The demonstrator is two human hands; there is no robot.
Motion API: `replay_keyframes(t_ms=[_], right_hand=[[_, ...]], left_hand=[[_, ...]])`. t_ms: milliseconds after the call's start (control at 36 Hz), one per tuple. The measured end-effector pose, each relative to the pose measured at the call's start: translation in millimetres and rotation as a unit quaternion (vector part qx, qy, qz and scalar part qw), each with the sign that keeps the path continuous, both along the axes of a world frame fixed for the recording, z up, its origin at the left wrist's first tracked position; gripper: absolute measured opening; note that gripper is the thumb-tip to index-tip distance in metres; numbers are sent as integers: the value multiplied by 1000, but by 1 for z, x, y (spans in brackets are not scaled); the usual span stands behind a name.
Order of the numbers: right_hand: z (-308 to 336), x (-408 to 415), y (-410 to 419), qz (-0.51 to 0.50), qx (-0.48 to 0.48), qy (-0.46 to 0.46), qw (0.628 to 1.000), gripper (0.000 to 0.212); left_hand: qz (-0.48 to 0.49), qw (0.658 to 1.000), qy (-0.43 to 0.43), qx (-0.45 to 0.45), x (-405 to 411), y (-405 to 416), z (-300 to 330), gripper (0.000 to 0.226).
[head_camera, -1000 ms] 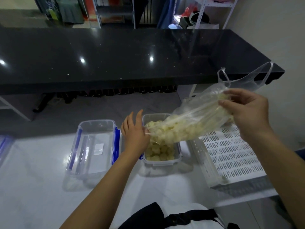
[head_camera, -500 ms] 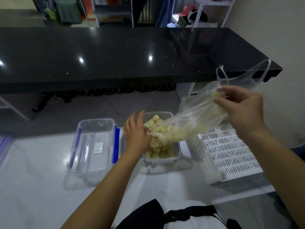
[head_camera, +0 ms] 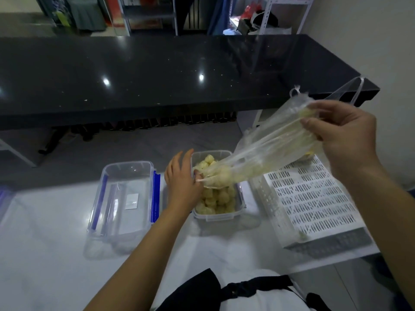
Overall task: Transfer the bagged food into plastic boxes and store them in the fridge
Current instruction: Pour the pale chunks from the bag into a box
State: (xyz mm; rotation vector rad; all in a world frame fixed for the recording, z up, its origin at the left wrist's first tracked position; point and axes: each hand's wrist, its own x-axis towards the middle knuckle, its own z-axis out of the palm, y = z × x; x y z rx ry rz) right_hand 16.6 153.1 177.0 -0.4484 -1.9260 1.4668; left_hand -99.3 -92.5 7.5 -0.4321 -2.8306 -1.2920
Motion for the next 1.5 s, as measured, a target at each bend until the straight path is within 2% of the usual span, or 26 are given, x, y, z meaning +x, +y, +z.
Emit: replay_keyframes(t_ms=[139, 278, 444, 528, 667, 806, 1000, 1111, 1167, 1222, 1333, 1417, 1500], right_hand=[[-9, -4, -12, 35, 22, -32, 999, 30], [-2, -1, -5, 16, 4, 1, 1000, 28], [-26, -3, -17, 47, 30, -75, 996, 30], [-30, -2, -15, 25, 17, -69, 997, 28], [-36, -1, -22, 48, 2, -71, 996, 27], [-34, -5, -25, 35, -11, -51, 998, 16], [-31, -11, -23, 32, -24, -31, 999, 16], [-30, -13, -22, 35, -27, -37, 998, 16], [-34, -12, -23, 35, -26, -45, 998, 14], [-37, -10, -25, 34, -27, -50, 998, 14], [-41, -5, -29, 39, -26, -57, 997, 15], [-43, -1, -32, 47, -16, -60, 997, 17], [-47, 4, -33, 48, -5, -64, 997, 18]], left_hand=[[-4, 1000, -15, -6, 4, 1, 0, 70], [5, 1000, -14, 8, 0, -2, -6, 61], [2, 1000, -27, -8, 1, -8, -17, 67], [2, 1000, -21, -12, 1, -11, -22, 64], [-2, 1000, -21, -14, 1, -18, -30, 56], [-9, 1000, -16, -10, 2, -19, -30, 54], [-93, 990, -98, 29, 0, -25, -15, 61], [-160, 960, -213, 90, -5, -36, -4, 73], [-160, 943, -262, 132, -10, -40, 2, 76], [-126, 947, -255, 150, -17, -40, 7, 73], [-93, 984, -145, 54, -40, -29, 22, 61], [-135, 984, -109, -27, -65, -10, 33, 55], [-180, 971, -123, -98, -83, 10, 41, 54]])
